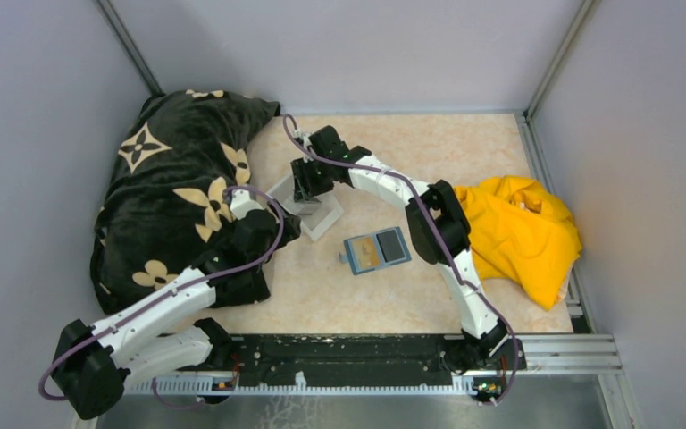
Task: Put the credit cards into the card holder
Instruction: Pick up the credit card from the storage box.
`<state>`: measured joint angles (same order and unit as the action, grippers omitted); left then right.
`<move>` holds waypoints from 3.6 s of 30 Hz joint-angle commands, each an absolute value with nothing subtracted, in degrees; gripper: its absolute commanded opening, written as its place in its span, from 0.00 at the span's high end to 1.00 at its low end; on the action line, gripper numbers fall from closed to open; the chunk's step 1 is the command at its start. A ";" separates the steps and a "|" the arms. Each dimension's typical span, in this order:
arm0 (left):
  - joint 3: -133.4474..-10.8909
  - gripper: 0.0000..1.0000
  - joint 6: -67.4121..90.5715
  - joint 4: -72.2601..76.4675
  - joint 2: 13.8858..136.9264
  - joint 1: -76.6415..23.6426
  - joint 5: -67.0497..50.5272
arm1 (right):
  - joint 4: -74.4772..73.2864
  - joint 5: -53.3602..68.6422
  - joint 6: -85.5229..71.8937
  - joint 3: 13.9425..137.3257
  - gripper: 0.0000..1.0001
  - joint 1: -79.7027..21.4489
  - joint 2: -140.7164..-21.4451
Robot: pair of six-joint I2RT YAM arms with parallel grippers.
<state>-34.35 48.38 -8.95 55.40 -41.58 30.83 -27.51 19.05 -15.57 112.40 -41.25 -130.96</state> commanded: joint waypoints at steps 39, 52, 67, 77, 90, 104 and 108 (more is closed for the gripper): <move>-32.96 0.25 48.84 -7.83 55.47 -40.78 29.09 | -24.86 21.09 -15.98 111.90 0.78 -43.24 -123.89; -33.86 0.25 48.08 -7.87 55.24 -40.52 30.32 | -28.50 10.18 -9.68 111.87 0.91 -43.67 -122.23; -32.16 0.14 30.83 7.33 55.22 -36.04 21.82 | -20.57 5.40 -4.36 98.20 1.00 -43.09 -109.28; -31.65 0.10 20.95 17.97 54.89 -33.66 -0.51 | -21.73 8.77 -5.75 86.36 1.00 -41.14 -93.02; -36.63 0.06 15.49 16.62 62.54 -31.39 -33.86 | -20.13 23.90 -10.97 65.12 1.00 -39.31 -71.26; -42.56 0.18 14.38 11.76 70.72 -30.55 -49.36 | -18.62 31.81 -12.44 60.64 1.00 -36.69 -69.73; -43.03 0.24 14.22 10.41 72.45 -30.18 -51.83 | -17.37 34.08 -13.24 60.27 1.00 -34.93 -69.85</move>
<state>-41.08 15.88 12.45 71.09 -30.83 -46.19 -21.76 30.22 -12.19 60.25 -36.77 -70.94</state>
